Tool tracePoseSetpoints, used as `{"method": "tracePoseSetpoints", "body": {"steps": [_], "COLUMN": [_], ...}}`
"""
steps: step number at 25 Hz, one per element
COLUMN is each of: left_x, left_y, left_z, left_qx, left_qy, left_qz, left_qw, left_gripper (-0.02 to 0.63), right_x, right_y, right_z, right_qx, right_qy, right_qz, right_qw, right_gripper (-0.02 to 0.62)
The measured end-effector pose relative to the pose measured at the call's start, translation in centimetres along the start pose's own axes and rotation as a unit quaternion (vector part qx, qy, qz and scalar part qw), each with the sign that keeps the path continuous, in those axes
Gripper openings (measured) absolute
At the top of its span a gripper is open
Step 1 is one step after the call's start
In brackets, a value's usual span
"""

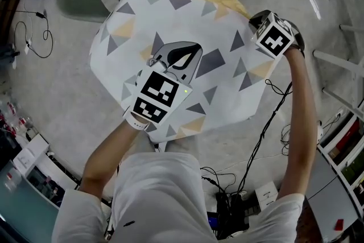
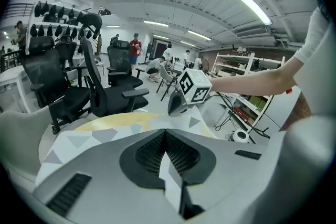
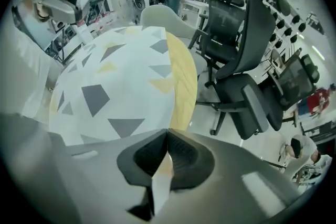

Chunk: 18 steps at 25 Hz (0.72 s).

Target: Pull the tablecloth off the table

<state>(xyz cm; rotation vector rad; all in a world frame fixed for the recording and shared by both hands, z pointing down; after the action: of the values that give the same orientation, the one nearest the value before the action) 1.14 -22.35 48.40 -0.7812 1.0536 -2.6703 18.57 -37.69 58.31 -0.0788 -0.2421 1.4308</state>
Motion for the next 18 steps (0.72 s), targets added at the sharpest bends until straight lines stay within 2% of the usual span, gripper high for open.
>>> {"method": "tracePoseSetpoints", "body": {"steps": [5,11,15,18], "left_x": [-0.1,0.3,0.7,1.0], "left_y": [1.0,1.7,2.2,3.0], "left_z": [0.8,1.4,2.2,2.6], "left_qx": [0.002,0.007,0.009,0.008], "left_qy": [-0.014,-0.047,-0.057,-0.061], "left_qz": [0.025,0.029,0.057,0.072], "left_qw": [0.9996,0.9984,0.9967,0.9955], "left_gripper": [0.006,0.013,0.105,0.132], "right_x": [1.3,3.2,4.3,5.0], "right_y": [0.6,1.1,1.4,1.6], "right_z": [-1.8,-4.0,-5.1,-5.7], "right_qx": [-0.024,-0.049,-0.062,-0.069], "right_qy": [-0.030,-0.068,-0.093,-0.106], "right_qz": [-0.025,-0.058,-0.075,-0.082], "right_qw": [0.999,0.995,0.991,0.989], "right_gripper": [0.011,0.011,0.011,0.011]}}
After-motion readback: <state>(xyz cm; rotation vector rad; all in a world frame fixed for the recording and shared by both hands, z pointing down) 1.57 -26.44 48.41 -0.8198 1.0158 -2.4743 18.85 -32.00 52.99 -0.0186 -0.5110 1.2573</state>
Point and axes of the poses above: the fingertips, and each gripper's own axes: z forward along the fingers, x to its left, y out of its top, the point moved 6 cm from there along -z, backward along the fingers, and after that the axes turned 14 degrees about -z, right-handed, at the moved point
